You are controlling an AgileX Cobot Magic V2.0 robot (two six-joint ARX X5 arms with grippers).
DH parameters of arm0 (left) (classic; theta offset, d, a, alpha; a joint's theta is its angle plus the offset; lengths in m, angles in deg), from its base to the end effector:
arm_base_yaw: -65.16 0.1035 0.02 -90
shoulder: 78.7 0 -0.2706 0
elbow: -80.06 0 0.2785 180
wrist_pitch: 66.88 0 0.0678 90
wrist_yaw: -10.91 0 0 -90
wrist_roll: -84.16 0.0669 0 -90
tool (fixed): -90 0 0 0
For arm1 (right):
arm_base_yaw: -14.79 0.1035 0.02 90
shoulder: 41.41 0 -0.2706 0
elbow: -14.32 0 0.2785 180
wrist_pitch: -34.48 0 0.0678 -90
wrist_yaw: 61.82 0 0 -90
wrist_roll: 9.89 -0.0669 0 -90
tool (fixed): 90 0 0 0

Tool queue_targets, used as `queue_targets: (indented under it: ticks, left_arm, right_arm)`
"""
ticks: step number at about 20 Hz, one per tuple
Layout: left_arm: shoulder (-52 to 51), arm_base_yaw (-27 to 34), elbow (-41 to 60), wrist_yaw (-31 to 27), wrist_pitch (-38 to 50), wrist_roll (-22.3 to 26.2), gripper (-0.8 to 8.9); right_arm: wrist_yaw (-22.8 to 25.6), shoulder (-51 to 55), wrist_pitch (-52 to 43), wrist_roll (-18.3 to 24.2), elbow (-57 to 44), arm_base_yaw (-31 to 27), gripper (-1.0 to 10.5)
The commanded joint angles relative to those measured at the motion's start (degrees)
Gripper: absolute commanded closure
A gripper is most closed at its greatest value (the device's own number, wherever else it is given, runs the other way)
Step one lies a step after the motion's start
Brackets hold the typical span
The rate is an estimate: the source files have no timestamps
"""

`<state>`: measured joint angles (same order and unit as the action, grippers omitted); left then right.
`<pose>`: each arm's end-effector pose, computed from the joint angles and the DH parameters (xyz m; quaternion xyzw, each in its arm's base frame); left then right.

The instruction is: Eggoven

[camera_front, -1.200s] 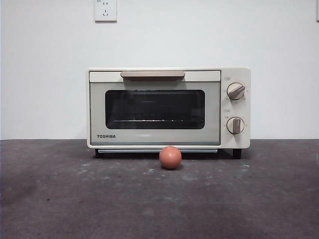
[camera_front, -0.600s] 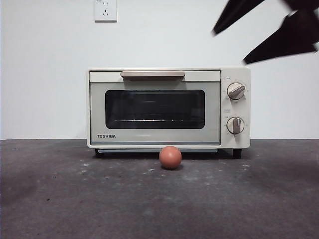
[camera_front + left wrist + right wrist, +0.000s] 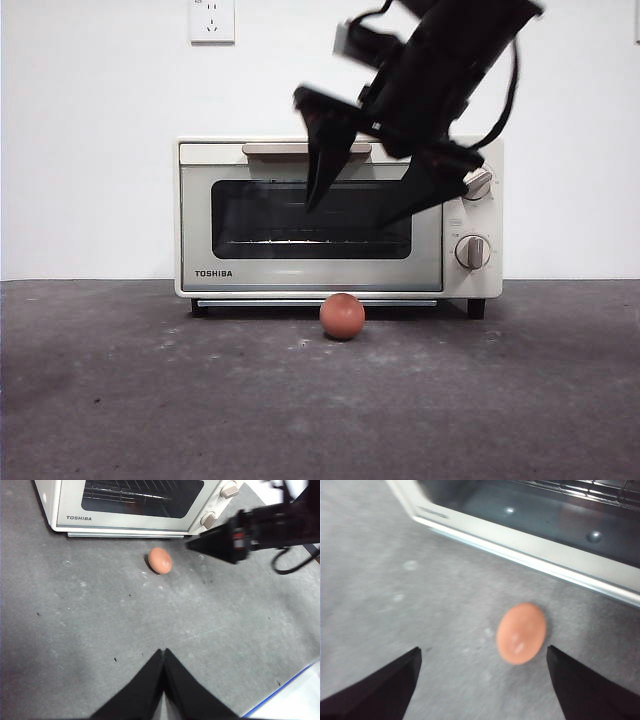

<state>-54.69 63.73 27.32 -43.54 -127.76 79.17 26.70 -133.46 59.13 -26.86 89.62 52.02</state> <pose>0.1195 -0.0419 0.2824 -0.1208 0.2777 -0.2929 0.9069 0.3154 0.2418 0.2046 0.0229 0.3785 0.2570 0.8889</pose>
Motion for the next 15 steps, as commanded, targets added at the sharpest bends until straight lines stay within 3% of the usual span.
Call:
queue_targets:
  ticks: [1,15]
  left_arm:
    - [0.28,-0.44,-0.92,0.24,0.39,1.03,8.06]
    - [0.31,-0.52,-0.92,0.24,0.37,1.03,8.06]
  right_arm:
    - [1.86,-3.13,-1.68,-0.66,1.49,0.81,5.5]
    - [5.14,-15.28,-12.63,-2.36,1.49,0.77,5.5]
